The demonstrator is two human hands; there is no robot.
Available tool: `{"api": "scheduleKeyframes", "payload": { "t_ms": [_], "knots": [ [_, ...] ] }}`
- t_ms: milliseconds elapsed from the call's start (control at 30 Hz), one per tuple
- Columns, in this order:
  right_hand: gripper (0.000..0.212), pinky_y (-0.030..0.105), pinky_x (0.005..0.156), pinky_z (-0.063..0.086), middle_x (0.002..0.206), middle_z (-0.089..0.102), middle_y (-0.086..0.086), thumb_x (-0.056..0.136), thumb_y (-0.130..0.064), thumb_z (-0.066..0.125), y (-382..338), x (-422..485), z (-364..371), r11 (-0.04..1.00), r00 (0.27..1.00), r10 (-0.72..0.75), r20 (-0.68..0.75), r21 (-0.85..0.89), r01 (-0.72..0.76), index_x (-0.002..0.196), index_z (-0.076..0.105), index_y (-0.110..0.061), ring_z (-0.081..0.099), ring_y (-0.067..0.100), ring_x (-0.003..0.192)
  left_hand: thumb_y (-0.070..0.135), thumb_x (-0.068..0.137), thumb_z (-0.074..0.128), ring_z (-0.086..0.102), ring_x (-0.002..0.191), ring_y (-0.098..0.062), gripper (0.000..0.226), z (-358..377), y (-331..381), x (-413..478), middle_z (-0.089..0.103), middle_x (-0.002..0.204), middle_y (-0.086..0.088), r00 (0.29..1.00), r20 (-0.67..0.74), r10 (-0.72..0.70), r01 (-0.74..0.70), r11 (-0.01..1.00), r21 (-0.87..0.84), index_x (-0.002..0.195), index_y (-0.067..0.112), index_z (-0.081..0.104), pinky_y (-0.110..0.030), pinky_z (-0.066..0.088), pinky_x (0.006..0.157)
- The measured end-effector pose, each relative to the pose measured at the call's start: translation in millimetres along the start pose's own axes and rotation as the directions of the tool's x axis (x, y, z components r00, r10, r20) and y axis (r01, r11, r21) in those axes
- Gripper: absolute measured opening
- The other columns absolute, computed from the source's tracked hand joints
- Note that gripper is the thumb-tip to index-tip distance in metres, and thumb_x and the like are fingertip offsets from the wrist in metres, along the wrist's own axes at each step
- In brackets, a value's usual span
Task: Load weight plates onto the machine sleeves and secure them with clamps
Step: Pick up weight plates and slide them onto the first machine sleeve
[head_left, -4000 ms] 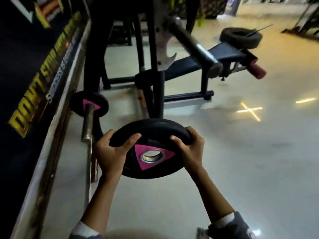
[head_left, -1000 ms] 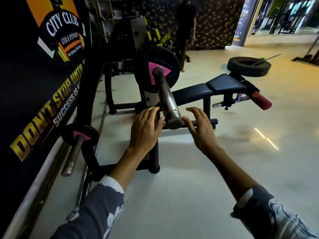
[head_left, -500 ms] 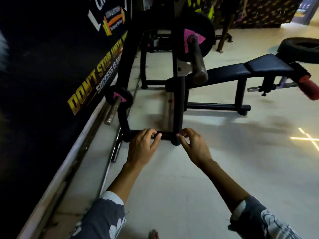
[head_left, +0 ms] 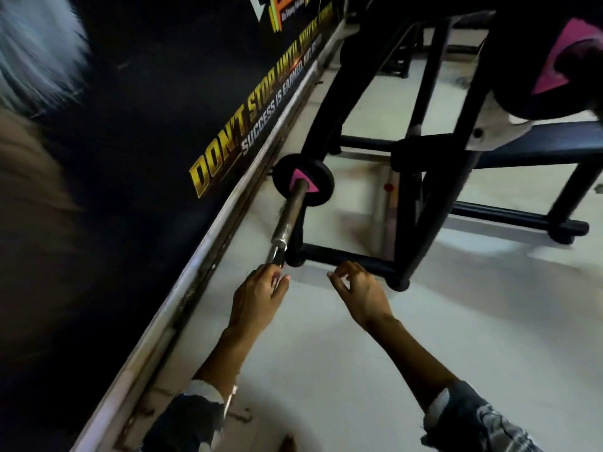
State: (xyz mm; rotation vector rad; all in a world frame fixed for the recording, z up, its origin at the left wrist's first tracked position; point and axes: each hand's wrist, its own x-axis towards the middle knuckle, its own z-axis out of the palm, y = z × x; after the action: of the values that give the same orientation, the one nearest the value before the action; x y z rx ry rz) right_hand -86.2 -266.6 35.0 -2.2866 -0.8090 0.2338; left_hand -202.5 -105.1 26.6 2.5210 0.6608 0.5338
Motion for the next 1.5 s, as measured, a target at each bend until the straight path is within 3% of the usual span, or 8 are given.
{"api": "scheduleKeyframes", "payload": {
  "t_ms": [267, 533, 733, 933, 1100, 1233, 1367, 1500],
  "knots": [
    [0.040, 0.028, 0.083, 0.043, 0.117, 0.061, 0.009, 0.089, -0.035, 0.056, 30.2, 186.8, 71.1, 0.978, 0.985, 0.122, -0.119, 0.185, -0.098, 0.121, 0.047, -0.012, 0.059, 0.024, 0.105, 0.026, 0.087, 0.062, 0.064, 0.088, -0.021, 0.011, 76.7, -112.6, 191.9, 0.063, 0.091, 0.004, 0.982, 0.067, -0.176, 0.188, 0.942, -0.279, 0.096, 0.020, 0.061, -0.029, 0.048, 0.071],
    [0.074, 0.018, 0.094, 0.040, 0.130, 0.050, 0.005, 0.071, -0.048, 0.072, 125.7, 398.2, 145.2, 0.835, 0.941, 0.231, -0.246, 0.547, -0.062, 0.131, 0.040, -0.017, 0.048, 0.010, 0.116, 0.056, 0.057, 0.078, 0.028, 0.135, -0.012, 0.106, 199.8, -195.8, 384.5, 0.029, 0.151, -0.002, 0.956, 0.207, -0.210, 0.291, 0.782, -0.551, 0.142, 0.025, 0.024, -0.030, 0.029, 0.108],
    [0.027, 0.017, 0.067, 0.052, 0.078, 0.070, -0.014, 0.061, -0.046, 0.078, 157.8, 437.1, 161.8, 0.801, 0.899, 0.189, -0.395, 0.591, 0.091, 0.081, 0.068, -0.031, 0.068, 0.004, 0.075, 0.052, 0.049, 0.079, 0.060, 0.087, 0.008, 0.058, 216.7, -190.7, 454.2, 0.064, 0.090, 0.010, 0.987, 0.069, 0.146, -0.088, 0.842, -0.533, 0.095, 0.023, 0.060, -0.014, 0.049, 0.081],
    [0.017, 0.015, 0.064, 0.052, 0.062, 0.065, -0.021, 0.057, -0.043, 0.078, 143.7, 400.3, 171.3, 0.829, 0.830, 0.155, -0.536, 0.528, 0.186, 0.069, 0.065, -0.041, 0.061, -0.009, 0.066, 0.059, 0.057, 0.076, 0.063, 0.070, -0.013, 0.067, 208.8, -191.9, 409.8, 0.065, 0.074, -0.005, 0.970, -0.155, 0.187, -0.240, 0.837, -0.493, 0.082, -0.001, 0.063, -0.033, 0.053, 0.060],
    [0.057, 0.030, 0.056, 0.048, 0.061, 0.063, 0.016, 0.048, -0.070, 0.072, 128.4, 306.2, 196.5, 0.839, 0.859, 0.228, -0.458, 0.540, 0.065, 0.069, 0.060, -0.019, 0.053, 0.004, 0.060, 0.069, 0.058, 0.071, 0.050, 0.054, -0.002, 0.074, 177.6, -207.0, 305.4, 0.056, 0.056, 0.002, 0.968, -0.201, 0.153, -0.229, 0.866, -0.444, 0.064, -0.003, 0.054, -0.016, 0.041, 0.046],
    [0.061, 0.007, 0.067, 0.045, 0.066, 0.055, -0.016, 0.041, -0.054, 0.078, 94.2, 193.5, 218.3, 0.802, 0.845, 0.337, -0.416, 0.596, -0.026, 0.080, 0.068, -0.008, 0.054, -0.015, 0.066, 0.071, 0.058, 0.070, 0.040, 0.048, -0.003, 0.072, 136.9, -212.7, 194.1, 0.044, 0.048, 0.007, 0.984, -0.154, 0.092, -0.152, 0.886, -0.438, 0.057, 0.003, 0.048, -0.006, 0.031, 0.046],
    [0.036, 0.029, 0.059, 0.052, 0.059, 0.064, -0.013, 0.048, -0.058, 0.078, 57.1, 107.7, 195.7, 0.751, 0.916, 0.320, -0.243, 0.655, -0.089, 0.059, 0.064, -0.027, 0.060, 0.003, 0.060, 0.072, 0.058, 0.069, 0.053, 0.053, -0.014, 0.079, 87.7, -191.3, 109.4, 0.062, 0.054, -0.014, 0.994, -0.103, 0.045, -0.085, 0.899, -0.429, 0.065, -0.006, 0.059, -0.019, 0.043, 0.047],
    [0.029, 0.022, 0.060, 0.052, 0.062, 0.070, -0.017, 0.049, -0.054, 0.080, 15.0, 34.5, 129.1, 0.737, 0.922, 0.273, -0.274, 0.675, -0.017, 0.065, 0.069, -0.032, 0.064, 0.002, 0.062, 0.074, 0.055, 0.070, 0.059, 0.055, -0.008, 0.076, 25.3, -130.5, 52.5, 0.065, 0.058, -0.010, 0.991, -0.112, 0.068, -0.112, 0.882, -0.458, 0.068, -0.001, 0.062, -0.026, 0.048, 0.048]
  ]
}}
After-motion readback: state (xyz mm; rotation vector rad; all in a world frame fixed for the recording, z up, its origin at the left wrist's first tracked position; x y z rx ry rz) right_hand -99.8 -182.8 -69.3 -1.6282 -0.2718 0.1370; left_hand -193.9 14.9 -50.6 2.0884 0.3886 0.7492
